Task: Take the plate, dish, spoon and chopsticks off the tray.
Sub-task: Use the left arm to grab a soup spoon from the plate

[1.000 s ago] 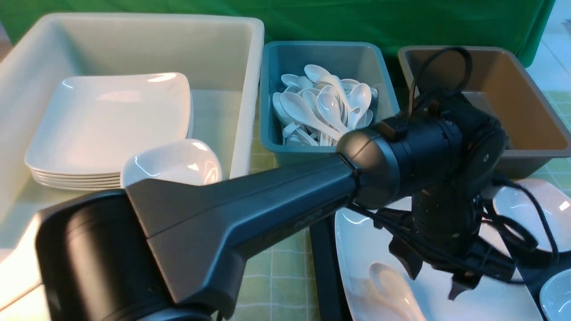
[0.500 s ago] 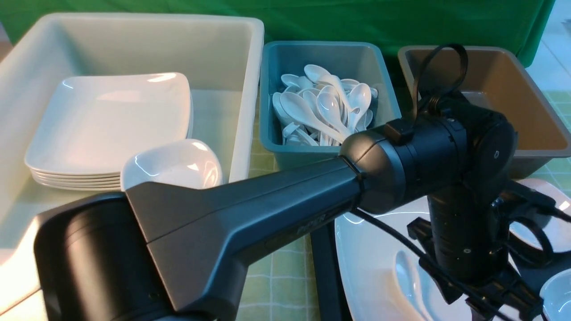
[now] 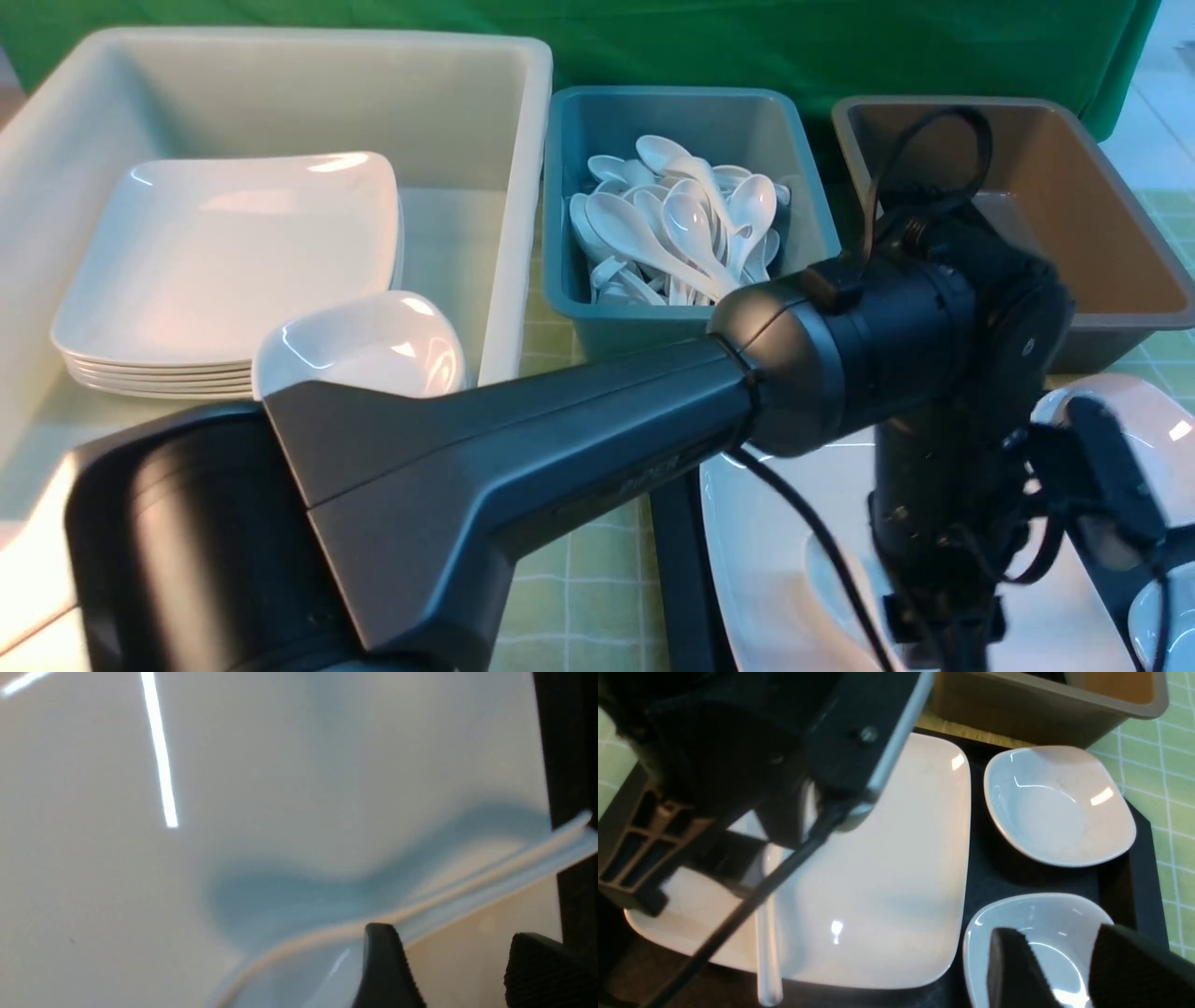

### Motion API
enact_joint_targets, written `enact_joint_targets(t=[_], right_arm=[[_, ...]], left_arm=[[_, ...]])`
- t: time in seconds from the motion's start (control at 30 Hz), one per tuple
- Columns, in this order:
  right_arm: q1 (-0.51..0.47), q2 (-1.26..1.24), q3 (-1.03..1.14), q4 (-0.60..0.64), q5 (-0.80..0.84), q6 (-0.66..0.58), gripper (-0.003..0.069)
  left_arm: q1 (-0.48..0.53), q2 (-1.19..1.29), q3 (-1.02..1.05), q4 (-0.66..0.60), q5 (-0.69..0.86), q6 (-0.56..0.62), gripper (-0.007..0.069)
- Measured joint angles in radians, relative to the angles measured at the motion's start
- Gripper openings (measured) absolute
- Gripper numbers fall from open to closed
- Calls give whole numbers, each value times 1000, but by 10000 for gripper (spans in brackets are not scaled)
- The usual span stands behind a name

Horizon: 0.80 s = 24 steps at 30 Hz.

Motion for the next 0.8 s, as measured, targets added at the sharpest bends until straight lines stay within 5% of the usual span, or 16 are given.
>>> enact_joint_targets(t=[0.27, 0.47, 0.8], right_arm=[[0, 0, 1, 0, -4, 0, 239], [0, 0, 1, 0, -6, 0, 239], [0, 0, 1, 0, -6, 0, 239]], left_arm=[[-35, -102, 156, 129, -18, 153, 328], [-40, -110, 159, 32, -224, 221, 328], [-31, -110, 184, 46, -181, 501, 328]])
